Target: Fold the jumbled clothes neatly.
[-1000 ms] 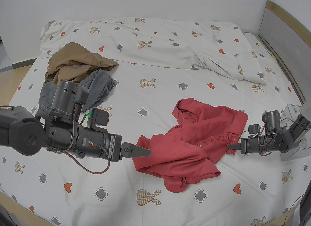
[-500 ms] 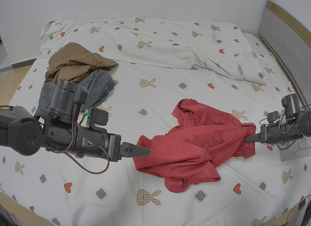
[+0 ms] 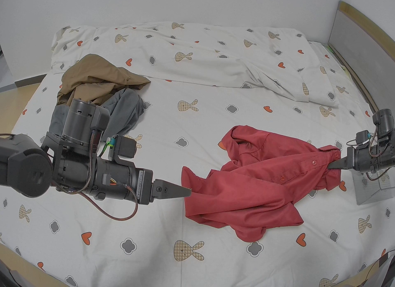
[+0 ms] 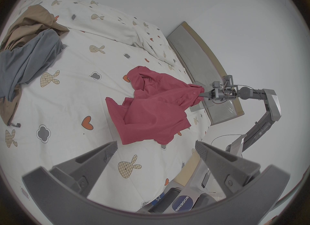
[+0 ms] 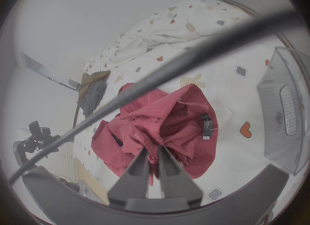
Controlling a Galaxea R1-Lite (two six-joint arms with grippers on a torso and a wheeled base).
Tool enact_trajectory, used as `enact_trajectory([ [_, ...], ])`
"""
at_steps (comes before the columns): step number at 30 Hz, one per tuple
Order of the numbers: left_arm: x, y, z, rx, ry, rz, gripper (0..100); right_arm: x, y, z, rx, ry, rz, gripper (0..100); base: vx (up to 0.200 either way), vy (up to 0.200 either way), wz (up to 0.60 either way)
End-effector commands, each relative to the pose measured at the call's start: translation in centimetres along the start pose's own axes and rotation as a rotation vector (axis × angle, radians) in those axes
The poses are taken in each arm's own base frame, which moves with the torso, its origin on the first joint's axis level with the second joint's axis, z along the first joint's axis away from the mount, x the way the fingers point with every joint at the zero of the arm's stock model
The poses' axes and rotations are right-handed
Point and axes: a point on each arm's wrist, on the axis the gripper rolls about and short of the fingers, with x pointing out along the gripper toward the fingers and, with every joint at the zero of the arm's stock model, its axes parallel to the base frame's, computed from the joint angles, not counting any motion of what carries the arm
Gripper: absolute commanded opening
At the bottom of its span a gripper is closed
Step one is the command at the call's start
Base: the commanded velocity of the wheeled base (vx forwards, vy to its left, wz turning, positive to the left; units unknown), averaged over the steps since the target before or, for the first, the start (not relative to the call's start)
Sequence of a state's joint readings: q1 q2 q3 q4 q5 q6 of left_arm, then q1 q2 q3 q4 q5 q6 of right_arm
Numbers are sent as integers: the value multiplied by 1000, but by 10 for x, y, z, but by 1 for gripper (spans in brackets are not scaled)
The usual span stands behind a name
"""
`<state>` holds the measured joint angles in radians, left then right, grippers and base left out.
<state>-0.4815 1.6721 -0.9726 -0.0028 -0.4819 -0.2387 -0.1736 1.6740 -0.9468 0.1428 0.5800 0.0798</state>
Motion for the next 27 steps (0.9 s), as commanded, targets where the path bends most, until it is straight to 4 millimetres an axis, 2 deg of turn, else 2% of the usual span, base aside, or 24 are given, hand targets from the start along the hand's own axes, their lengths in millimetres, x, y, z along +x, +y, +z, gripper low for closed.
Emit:
enact_trajectory([
  [1,1,0,0,-2,3,-1,100,34,-15,-11,35,114,3,100,0,0,0],
  [7,2,1,-1,-4,6,2,100,40,-29,-14,0,104,-9,100,0,0,0],
  [9,2,2,-1,-4,9,1,100,32,-39,-18,-14,59,-31,100,0,0,0],
  [11,5,3,-2,-7,14,4,100,23,-39,-22,-26,19,-43,100,0,0,0],
  [16,15,10,-4,-17,37,15,100,-14,-22,-31,-64,-88,-61,100,0,0,0],
  [17,15,10,-4,-17,37,15,100,-14,-22,-31,-64,-88,-61,100,0,0,0],
  [18,20,16,-6,-25,43,19,100,-27,-14,-32,-83,-126,-63,100,0,0,0],
  [22,36,32,-8,-55,54,37,100,-40,0,-42,-118,-153,-51,100,0,0,0],
  [23,43,42,-9,-76,63,48,100,-45,8,-47,-137,-163,-41,100,0,0,0],
  [27,63,59,-12,-162,100,0,100,-47,34,-57,-197,-155,32,100,0,0,0],
])
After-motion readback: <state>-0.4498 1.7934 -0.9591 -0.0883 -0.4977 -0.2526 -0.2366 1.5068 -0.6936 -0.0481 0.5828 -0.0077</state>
